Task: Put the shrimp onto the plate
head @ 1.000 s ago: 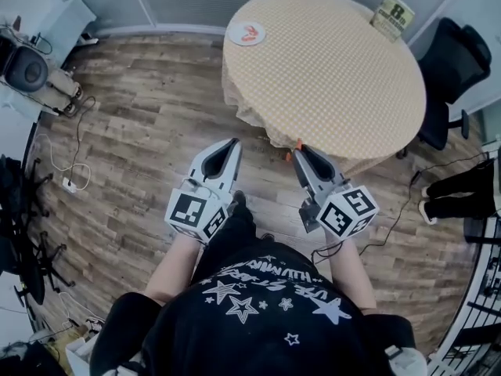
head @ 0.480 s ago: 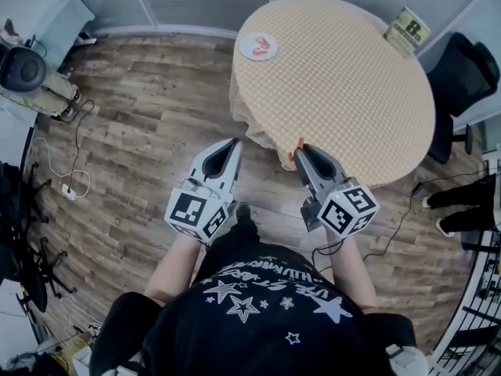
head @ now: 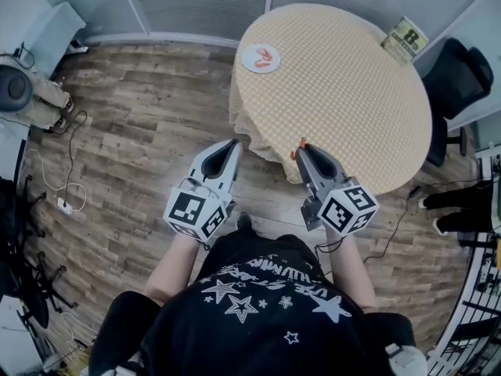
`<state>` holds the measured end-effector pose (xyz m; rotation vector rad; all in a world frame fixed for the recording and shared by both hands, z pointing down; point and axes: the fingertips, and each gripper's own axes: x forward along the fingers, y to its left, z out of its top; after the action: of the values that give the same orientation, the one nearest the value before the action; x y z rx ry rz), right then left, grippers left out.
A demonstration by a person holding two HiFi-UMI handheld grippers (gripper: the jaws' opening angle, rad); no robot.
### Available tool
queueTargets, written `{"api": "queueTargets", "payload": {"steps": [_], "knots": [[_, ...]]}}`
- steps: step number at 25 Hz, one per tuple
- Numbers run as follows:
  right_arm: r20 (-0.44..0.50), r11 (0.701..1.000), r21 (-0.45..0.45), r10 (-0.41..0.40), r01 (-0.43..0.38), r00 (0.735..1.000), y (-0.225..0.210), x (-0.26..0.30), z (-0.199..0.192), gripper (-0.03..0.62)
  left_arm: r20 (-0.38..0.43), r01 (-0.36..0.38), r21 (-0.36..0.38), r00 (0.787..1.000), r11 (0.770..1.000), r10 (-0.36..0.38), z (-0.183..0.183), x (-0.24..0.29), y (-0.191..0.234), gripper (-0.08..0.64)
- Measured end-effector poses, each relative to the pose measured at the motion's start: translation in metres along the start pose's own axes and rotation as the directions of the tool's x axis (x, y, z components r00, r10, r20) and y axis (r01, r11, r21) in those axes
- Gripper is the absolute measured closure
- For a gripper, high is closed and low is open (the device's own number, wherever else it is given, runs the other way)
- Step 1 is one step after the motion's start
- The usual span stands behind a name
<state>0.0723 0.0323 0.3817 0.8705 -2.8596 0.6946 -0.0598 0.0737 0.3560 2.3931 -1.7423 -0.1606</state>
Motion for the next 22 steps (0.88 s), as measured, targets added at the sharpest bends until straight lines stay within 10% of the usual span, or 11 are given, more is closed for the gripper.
{"api": "queueTargets", "payload": {"steps": [22], "knots": [[-0.027,0.996,0.032,0.088,-0.087,0.996,-0.037,0.078,0.028,0.520,-0.055,-0.070,0.044,0.996,0.997,0.072,0.003,0.049,0.041,0.551]]}}
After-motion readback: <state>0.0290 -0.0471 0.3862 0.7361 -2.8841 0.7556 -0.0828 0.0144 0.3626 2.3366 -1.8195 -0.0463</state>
